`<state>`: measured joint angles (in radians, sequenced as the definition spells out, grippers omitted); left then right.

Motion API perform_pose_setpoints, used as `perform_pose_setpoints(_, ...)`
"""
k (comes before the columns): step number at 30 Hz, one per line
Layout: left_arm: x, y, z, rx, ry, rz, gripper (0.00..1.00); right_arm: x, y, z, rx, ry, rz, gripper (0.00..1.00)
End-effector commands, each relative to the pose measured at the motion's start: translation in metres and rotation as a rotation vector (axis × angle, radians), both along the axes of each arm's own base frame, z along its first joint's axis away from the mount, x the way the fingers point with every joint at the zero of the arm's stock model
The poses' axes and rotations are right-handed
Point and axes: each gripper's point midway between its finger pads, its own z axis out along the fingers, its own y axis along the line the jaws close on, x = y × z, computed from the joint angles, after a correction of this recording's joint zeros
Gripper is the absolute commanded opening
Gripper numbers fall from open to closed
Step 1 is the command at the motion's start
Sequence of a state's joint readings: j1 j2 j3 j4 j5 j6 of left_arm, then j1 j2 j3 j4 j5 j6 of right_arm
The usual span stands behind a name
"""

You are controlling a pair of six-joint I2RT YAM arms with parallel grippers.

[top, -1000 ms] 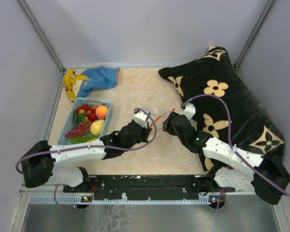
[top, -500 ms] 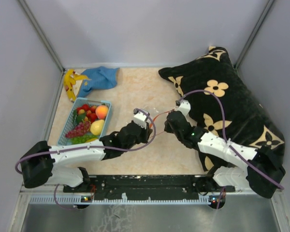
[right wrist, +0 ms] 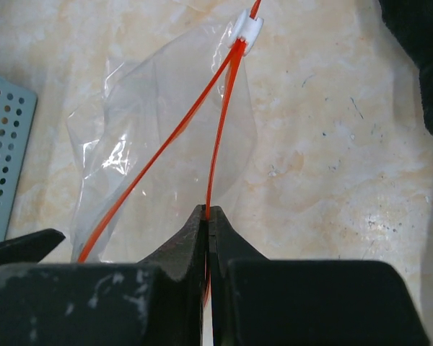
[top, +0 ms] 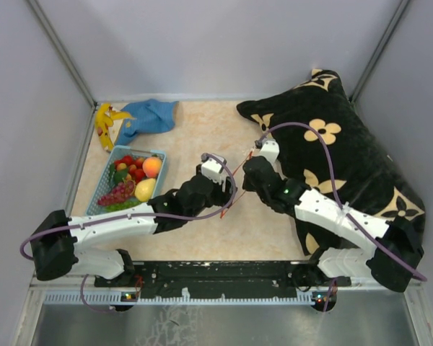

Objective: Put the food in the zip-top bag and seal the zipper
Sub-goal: Open the zipper of the food storage bag.

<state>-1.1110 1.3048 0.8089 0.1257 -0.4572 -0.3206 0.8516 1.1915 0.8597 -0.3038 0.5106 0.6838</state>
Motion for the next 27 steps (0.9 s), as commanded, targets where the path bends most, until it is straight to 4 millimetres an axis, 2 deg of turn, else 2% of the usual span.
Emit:
perform_pose_setpoints(1, 0.011, 0.002, 0.019, 0.04, -0.062, 0.038, 0.75, 0.006, 0.005, 0.025, -0.026, -0.049, 0.0, 0.0)
perform_pose_setpoints(4, 0.018, 0.004, 0.019, 0.07, -0.083, 0.066, 0.75, 0.006, 0.007, 0.03, -0.035, -0.053, 0.015, 0.0)
perform_pose_setpoints(6, 0.023, 0.007, 0.021, 0.086, -0.094, 0.101, 0.71, 0.006, 0.007, 0.032, -0.049, -0.054, 0.026, 0.0)
perform_pose_setpoints(11, 0.031, 0.015, 0.023, 0.126, -0.126, 0.148, 0.49, 0.007, 0.004, 0.04, -0.099, -0.071, 0.05, 0.0)
perform_pose_setpoints(13, 0.032, 0.018, 0.023, 0.132, -0.13, 0.158, 0.38, 0.008, -0.001, 0.045, -0.128, -0.085, 0.05, 0.0)
perform_pose_setpoints(16, 0.033, 0.028, 0.023, 0.124, -0.127, 0.183, 0.26, 0.011, -0.009, 0.054, -0.176, -0.108, 0.041, 0.01)
perform_pose_setpoints(22, 0.026, 0.035, 0.036, -0.045, -0.132, 0.19, 0.01, 0.021, -0.014, 0.074, -0.205, -0.127, 0.022, 0.1)
perform_pose_setpoints(24, 0.026, 0.037, 0.042, -0.116, -0.139, 0.21, 0.0, 0.023, -0.007, 0.078, -0.185, -0.126, 0.031, 0.16)
perform_pose_setpoints(27, 0.026, 0.04, 0.047, -0.197, -0.14, 0.24, 0.0, 0.025, 0.005, 0.074, -0.156, -0.096, 0.044, 0.29)
